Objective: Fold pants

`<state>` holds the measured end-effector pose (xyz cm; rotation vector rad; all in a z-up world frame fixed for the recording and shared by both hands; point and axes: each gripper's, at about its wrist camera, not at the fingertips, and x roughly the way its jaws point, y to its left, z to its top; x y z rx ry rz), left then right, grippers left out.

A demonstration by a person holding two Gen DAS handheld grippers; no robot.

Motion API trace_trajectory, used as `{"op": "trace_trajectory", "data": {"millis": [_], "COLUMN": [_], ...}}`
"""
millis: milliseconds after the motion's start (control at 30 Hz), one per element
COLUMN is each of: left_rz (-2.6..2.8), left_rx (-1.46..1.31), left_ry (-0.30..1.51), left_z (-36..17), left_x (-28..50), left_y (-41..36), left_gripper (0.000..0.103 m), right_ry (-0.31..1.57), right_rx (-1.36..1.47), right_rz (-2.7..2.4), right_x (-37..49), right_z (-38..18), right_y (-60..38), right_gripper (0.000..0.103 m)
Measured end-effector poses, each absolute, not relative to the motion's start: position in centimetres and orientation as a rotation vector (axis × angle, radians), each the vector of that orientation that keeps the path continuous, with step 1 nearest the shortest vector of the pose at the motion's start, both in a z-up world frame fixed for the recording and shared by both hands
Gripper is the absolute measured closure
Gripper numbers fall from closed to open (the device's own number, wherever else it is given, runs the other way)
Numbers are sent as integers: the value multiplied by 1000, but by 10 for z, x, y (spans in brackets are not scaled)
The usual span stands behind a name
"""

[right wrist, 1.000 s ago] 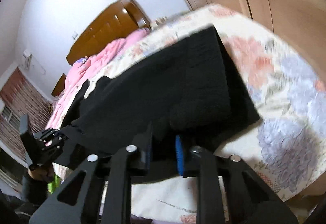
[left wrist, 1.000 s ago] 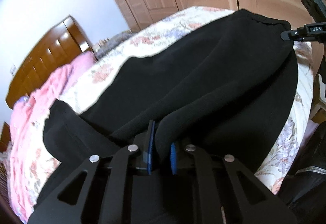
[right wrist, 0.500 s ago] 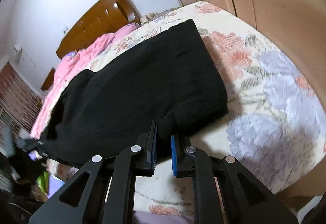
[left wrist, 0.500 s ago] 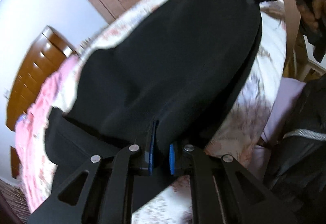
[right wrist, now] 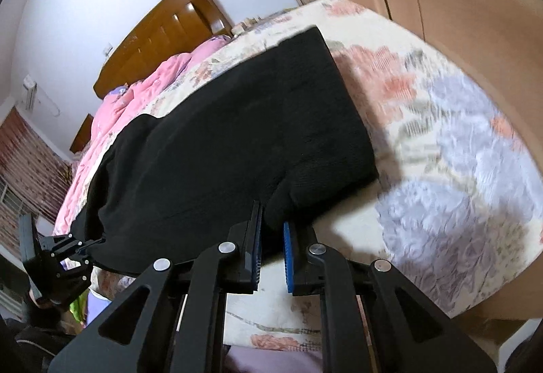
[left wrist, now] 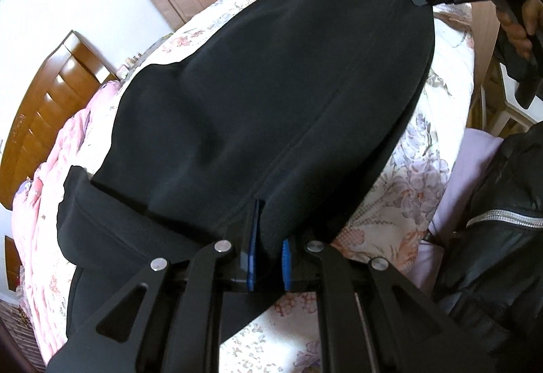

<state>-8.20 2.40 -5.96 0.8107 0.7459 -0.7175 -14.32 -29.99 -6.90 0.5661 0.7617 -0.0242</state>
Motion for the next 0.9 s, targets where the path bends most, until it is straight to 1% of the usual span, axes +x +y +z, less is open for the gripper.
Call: {"op": "trace_trajectory", "data": {"millis": [133, 167, 200, 233, 267, 300, 333, 367, 400, 567, 600, 633, 700, 800, 900], "left_rz": [-725, -724, -725, -724, -719, -720, -747, -774, -798, -819, -797, -748, -658, -535, -435], "left_rx": [819, 832, 846, 862, 873, 880, 881, 873, 849, 624, 582, 525, 439, 288, 176], "left_ry": [732, 731, 736, 745, 736, 732, 742, 731, 718, 731, 728, 720, 713, 736, 751], "left_z": [-52, -53, -56, -60, -62, -62, -59, -55, -49, -21, -17, -10, -2, 5, 8], "left_x": [-84, -84, -84, -85, -87, -89, -91, -95, -98, -84, -78, -68, -52, -25, -8], "left_y": [27, 25, 24, 22, 22, 22, 22, 25, 30, 57, 62, 67, 75, 91, 113], "left_gripper": [92, 91, 87, 85, 84, 71, 48, 36, 23, 22, 19, 11, 3, 2, 2], "right_ry": [777, 786, 788, 787, 792, 808, 821, 825, 817, 697, 681, 683, 697, 743, 828], "right_rx": [543, 552, 565, 577, 579, 576, 564, 544, 499, 362, 332, 309, 255, 175, 32], "right_rz": [-30, -29, -33, -28, -24, -19, -30, -53, -92, -115, -65, -26, 50, 145, 206], "right_x": [-143, -141, -141, -141, -142, -144, -148, -153, -161, -172, -163, -155, -131, -91, -59], "right_z": [-68, -72, -74, -74, -73, -70, -66, -63, -56, -19, -11, -9, -8, -16, -34], "right_y": [-299, -300, -302, -303, -302, -301, -300, -301, -301, -283, -268, -256, -228, -187, -144], "right_gripper": [94, 94, 95, 94, 88, 83, 68, 53, 49, 49, 49, 49, 49, 49, 49]}}
